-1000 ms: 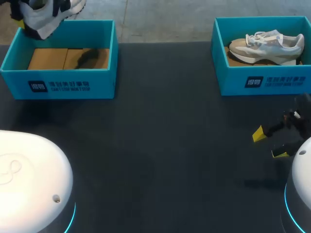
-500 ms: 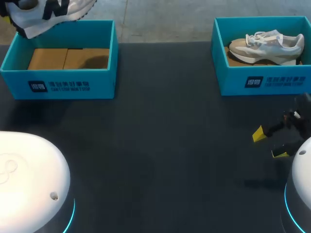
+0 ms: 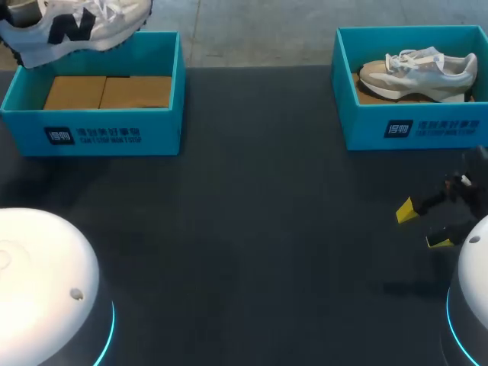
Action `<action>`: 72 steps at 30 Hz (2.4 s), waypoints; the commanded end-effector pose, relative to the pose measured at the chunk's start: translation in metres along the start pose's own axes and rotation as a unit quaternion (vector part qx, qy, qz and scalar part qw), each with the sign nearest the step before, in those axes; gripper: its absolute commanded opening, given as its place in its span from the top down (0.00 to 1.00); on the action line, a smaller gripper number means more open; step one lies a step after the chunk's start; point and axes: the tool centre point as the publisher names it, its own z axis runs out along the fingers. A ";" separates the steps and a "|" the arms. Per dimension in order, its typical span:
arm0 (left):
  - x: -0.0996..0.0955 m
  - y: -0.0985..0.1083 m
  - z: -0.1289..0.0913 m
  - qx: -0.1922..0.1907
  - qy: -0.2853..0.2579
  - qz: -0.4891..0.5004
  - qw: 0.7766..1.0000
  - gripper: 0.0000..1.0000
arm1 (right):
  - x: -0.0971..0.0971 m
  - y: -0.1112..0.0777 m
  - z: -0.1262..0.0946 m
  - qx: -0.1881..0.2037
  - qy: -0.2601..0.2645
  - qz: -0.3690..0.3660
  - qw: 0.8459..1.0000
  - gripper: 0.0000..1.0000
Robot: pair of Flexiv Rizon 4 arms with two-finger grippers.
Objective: Take the shoe out of the shoebox, open the shoe tongue, remove and reinsert the insole, then place the shoe into the shoebox
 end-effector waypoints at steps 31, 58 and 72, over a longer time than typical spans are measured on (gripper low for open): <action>0.009 0.058 0.072 0.007 0.030 0.138 0.990 1.00 | 0.001 -0.001 0.000 -0.001 -0.002 0.001 1.000 0.00; -0.001 0.052 0.131 0.002 0.061 0.125 0.990 1.00 | 0.001 -0.001 0.000 -0.001 -0.002 0.001 1.000 0.00; -0.010 0.050 0.150 0.012 0.076 0.122 0.990 1.00 | 0.001 -0.001 0.000 -0.001 -0.002 0.001 1.000 0.00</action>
